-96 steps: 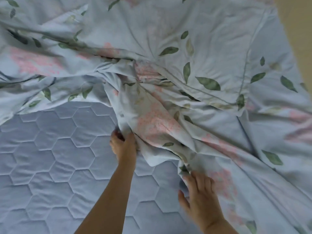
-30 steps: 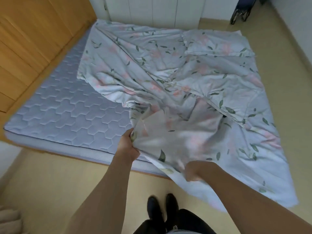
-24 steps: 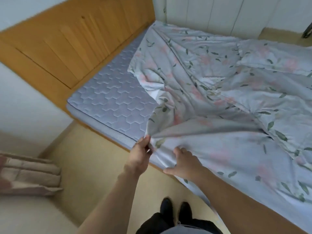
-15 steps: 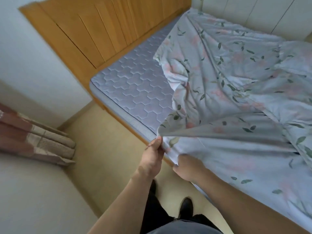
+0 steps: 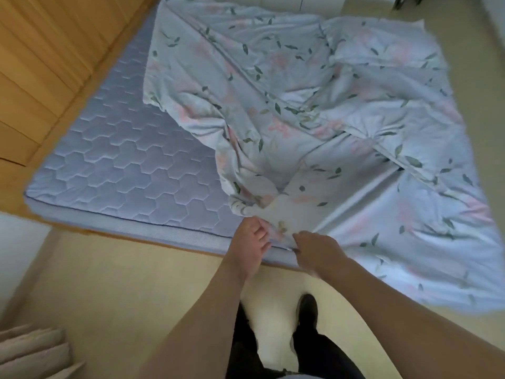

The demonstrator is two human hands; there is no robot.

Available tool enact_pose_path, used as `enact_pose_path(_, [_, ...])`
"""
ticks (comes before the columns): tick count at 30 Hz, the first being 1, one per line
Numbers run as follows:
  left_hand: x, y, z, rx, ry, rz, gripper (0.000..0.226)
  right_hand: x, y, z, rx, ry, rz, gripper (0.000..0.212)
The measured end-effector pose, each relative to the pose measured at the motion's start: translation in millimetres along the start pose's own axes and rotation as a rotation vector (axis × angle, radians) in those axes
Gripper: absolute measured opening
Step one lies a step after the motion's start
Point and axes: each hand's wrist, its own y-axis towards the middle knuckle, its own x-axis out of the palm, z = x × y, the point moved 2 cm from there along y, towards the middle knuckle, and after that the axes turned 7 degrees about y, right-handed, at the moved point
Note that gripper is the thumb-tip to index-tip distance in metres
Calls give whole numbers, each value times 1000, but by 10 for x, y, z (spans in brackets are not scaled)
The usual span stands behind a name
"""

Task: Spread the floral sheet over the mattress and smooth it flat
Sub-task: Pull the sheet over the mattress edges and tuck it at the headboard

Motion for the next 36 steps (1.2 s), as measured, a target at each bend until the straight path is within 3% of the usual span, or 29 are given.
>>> enact_pose_path(3, [174,154,-118,-194,-129,-91,51,24,-191,82,19,59,-22,21])
enact_pose_path(6, [409,309,-206,-207,-227,-46,68,97,-380,167,61,126,-38,14])
enact_pose_path(12, [313,457,443,-142,-222,159,29,107,-537,337,199,170,-252,14])
enact_pose_path(15, [-112,332,911,-46,-187,141,35,53,-452,262,226,186,-319,20])
enact_pose_path(17, [-364,110,1138,-31,-197,210,39,-29,-319,130,196,101,-372,25])
enact_pose_path(21, [-665,-440,1266,69,-188,302,16,-162,79,-198,152,-147,-462,27])
enact_pose_path(22, [-710,-566,1236,87,-171,281,20,-172,167,-320,135,-162,-440,33])
enact_pose_path(26, [-756,-890,1051,143,-124,86,42,-143,442,-946,-62,-14,-146,94])
enact_pose_path(30, [-894,-883,988,246,-139,56,38,22,644,-1429,-214,-124,61,68])
enact_pose_path(33, [-1001,-738,1032,306,-222,24,56,47,735,-1541,-271,-135,153,45])
enact_pose_path(36, [-1067,-485,1211,289,-334,33,69,2,820,-1616,-172,-91,137,54])
